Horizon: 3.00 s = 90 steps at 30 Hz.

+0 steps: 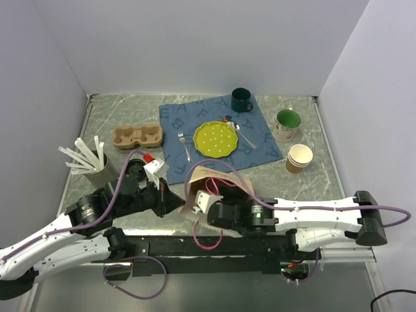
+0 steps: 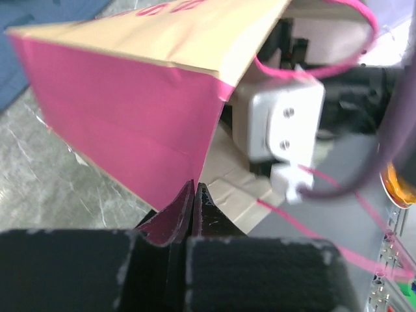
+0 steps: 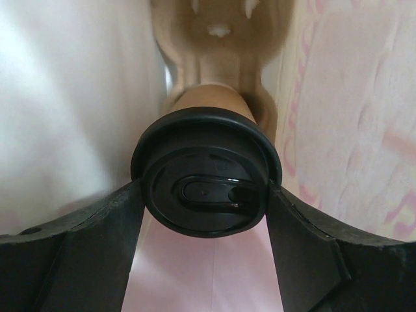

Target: Pack the takeout coffee

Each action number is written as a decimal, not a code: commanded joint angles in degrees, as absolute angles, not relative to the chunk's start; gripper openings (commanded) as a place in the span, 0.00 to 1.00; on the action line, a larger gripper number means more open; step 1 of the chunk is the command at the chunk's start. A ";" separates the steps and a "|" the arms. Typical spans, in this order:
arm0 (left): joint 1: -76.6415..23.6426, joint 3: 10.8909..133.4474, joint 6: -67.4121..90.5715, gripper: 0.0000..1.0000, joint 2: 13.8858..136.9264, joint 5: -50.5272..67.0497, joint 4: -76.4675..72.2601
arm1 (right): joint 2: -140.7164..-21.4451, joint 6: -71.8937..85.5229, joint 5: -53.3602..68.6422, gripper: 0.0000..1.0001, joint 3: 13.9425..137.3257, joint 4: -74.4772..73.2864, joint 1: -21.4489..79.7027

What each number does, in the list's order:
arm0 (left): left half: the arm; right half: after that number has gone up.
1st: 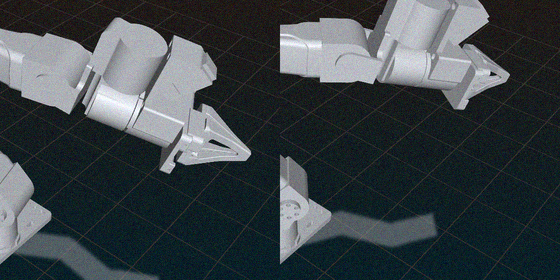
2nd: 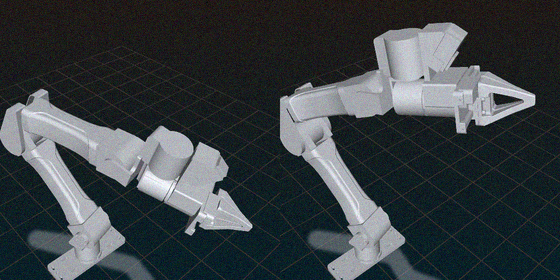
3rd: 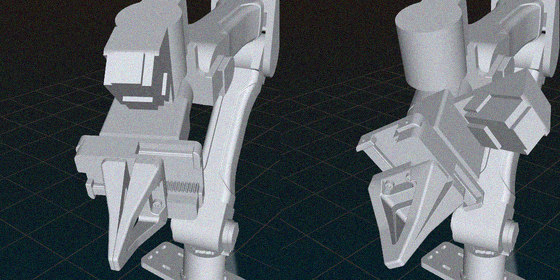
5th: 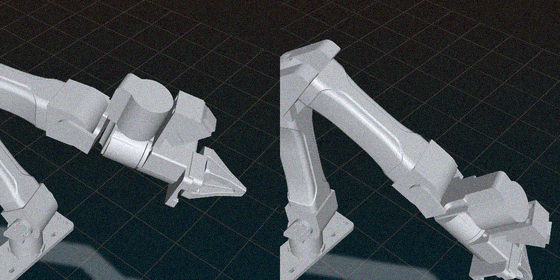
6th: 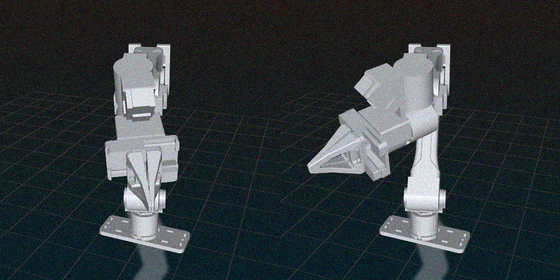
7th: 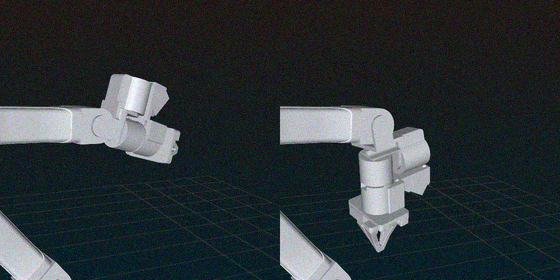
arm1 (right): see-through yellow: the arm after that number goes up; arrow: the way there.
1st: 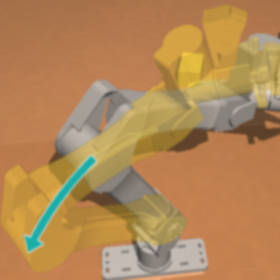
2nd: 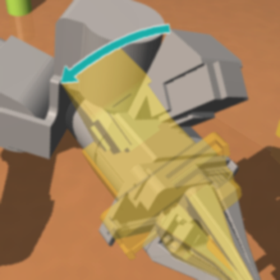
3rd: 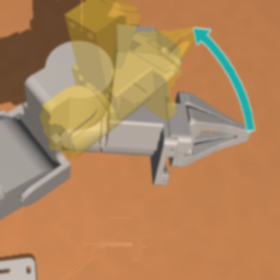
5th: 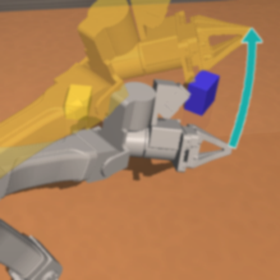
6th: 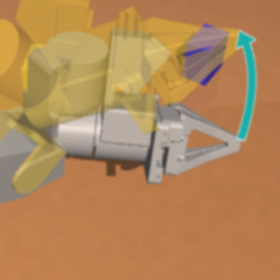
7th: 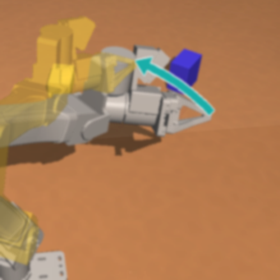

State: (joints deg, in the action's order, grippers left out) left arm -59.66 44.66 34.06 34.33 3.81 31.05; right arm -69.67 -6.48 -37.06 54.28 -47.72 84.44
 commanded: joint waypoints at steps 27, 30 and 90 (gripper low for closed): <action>-59.77 41.13 36.21 0.01 31.99 2.02 24.43 | -60.74 -19.87 -37.44 0.30 49.30 -41.13 78.14; -59.85 40.61 36.47 0.01 31.64 2.46 24.26 | -60.21 -20.30 -37.26 0.30 49.48 -41.66 78.22; -62.84 39.02 36.30 0.01 30.32 0.88 25.14 | -73.38 -17.32 -36.64 0.28 52.30 -31.82 76.99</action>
State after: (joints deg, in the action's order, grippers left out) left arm -61.73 38.15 35.68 30.59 1.56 26.52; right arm -70.89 -18.48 -29.65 53.01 -36.64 77.32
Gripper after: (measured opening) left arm 0.021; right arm 0.771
